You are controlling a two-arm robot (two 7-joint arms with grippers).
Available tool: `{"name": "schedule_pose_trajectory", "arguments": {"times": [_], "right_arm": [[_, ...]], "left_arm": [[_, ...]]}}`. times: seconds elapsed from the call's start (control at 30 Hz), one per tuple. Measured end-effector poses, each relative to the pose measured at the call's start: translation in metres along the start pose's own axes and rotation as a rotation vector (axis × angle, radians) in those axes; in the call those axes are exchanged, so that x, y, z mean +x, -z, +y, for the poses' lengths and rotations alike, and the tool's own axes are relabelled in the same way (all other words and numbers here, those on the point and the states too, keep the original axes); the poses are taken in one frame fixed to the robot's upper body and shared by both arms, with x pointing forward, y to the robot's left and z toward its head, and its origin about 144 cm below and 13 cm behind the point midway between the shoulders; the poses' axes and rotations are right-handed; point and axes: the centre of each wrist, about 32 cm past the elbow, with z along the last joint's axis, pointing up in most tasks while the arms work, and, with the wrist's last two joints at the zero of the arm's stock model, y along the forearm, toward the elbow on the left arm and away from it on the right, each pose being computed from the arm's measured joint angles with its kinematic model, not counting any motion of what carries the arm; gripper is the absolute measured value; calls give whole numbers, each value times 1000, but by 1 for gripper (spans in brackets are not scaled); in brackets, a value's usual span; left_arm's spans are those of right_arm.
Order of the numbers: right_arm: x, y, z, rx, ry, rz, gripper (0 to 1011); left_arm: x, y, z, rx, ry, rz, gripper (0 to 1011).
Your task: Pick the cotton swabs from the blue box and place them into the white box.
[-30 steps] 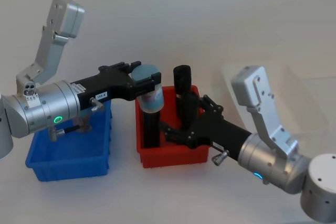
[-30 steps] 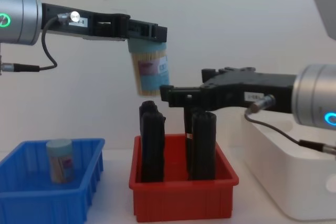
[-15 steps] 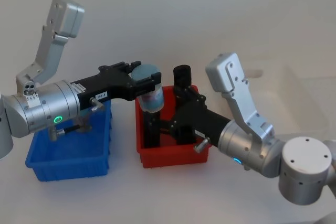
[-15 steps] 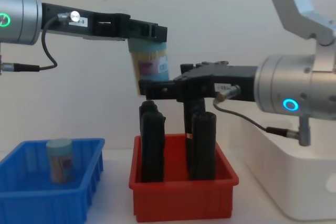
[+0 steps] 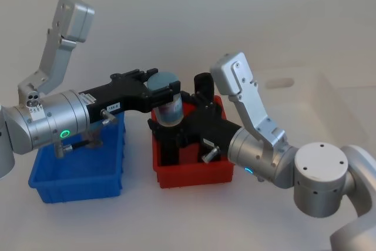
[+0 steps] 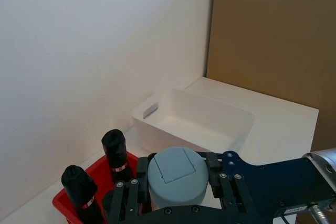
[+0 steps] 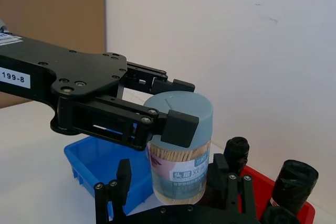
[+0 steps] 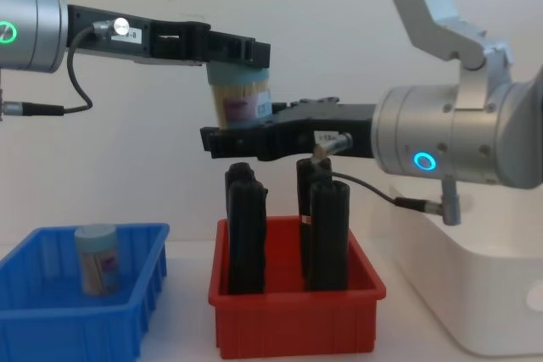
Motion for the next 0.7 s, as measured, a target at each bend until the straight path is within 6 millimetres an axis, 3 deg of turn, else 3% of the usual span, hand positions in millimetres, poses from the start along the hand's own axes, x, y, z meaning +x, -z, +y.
{"name": "schedule_pose_trajectory", "arguments": {"times": [0.1, 0.43, 0.5, 0.7], "right_arm": [[0, 0, 5, -2, -1, 1, 968], [-1, 1, 15, 0, 4, 2, 668], [-1, 1, 16, 1, 5, 2, 647], [-2, 1, 19, 5, 6, 0, 645]], "left_arm": [[0, 0, 0, 0, 0, 0, 670], [0, 0, 0, 0, -1, 0, 669], [0, 0, 0, 0, -2, 0, 672], [0, 0, 0, 0, -1, 0, 834]]}}
